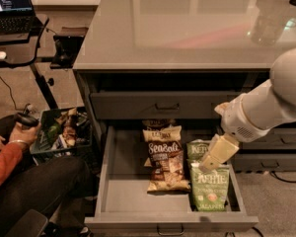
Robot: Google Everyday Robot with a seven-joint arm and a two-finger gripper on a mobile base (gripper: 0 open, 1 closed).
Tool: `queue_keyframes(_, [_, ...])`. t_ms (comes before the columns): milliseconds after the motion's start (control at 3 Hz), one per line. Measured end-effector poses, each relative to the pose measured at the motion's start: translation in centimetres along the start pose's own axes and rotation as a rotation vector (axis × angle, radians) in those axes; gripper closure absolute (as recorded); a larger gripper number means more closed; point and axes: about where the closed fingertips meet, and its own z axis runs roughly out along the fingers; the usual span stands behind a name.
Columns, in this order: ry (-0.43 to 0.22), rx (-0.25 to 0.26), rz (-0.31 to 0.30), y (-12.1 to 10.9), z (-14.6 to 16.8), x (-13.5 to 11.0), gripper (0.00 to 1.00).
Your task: Pick brown chip bag from middle drawer and place on counter
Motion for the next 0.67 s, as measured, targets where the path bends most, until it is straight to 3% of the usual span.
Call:
queue_keyframes(333, [-0.063, 0.044, 0.028, -2.6, 5.5, -0.8, 0.0])
queue_keyframes(667, [-0.103, 0.109, 0.029, -4.3, 5.3, -1.8, 0.0])
